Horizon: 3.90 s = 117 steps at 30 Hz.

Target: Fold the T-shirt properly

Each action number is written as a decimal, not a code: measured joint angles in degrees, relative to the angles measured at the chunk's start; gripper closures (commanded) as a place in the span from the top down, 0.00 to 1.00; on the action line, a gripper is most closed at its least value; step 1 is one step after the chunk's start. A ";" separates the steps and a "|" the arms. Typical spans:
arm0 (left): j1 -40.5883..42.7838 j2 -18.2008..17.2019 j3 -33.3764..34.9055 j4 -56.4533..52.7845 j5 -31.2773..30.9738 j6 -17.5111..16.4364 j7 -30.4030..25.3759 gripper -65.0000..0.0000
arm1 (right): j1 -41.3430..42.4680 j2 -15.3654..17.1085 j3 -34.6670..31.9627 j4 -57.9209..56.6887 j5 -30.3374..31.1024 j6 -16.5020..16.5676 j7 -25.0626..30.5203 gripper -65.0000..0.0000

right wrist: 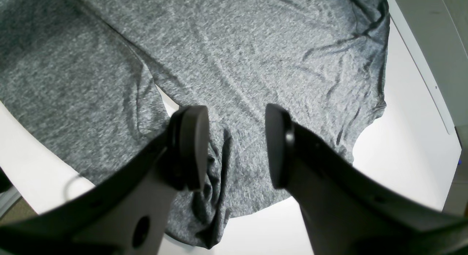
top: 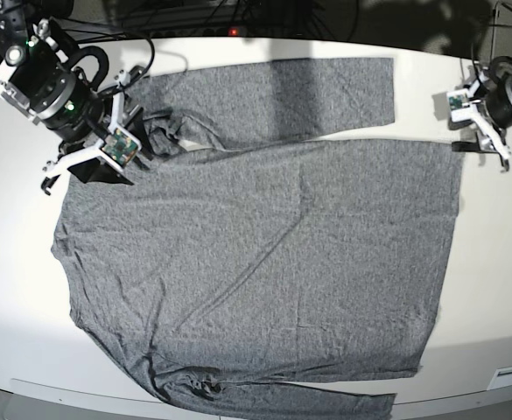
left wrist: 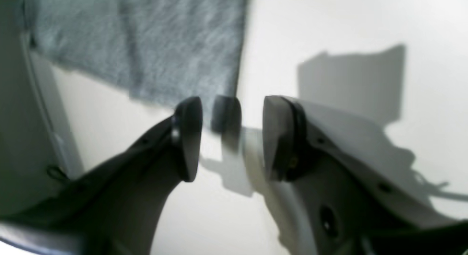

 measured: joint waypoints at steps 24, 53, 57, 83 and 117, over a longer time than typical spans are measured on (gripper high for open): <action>-7.13 1.88 11.50 -5.53 -4.59 2.45 7.80 0.00 | -0.02 -0.02 0.00 0.00 4.57 0.02 -1.05 0.40; -7.45 7.04 11.23 -5.44 -8.11 2.80 7.50 0.00 | -12.57 18.91 -4.13 -17.79 -33.24 2.71 17.66 0.56; -7.45 7.10 11.23 -5.44 -8.09 2.80 7.72 0.00 | -12.24 18.91 -5.84 -18.62 -33.20 2.78 20.85 0.56; -7.45 7.13 11.23 -5.33 -8.31 2.80 8.15 0.00 | -1.46 15.23 -21.73 -28.30 -42.38 0.20 20.59 0.09; -12.24 6.01 11.37 -5.73 -12.63 1.07 15.72 0.00 | 3.56 4.68 -22.10 -16.00 -22.99 -16.48 -4.92 0.00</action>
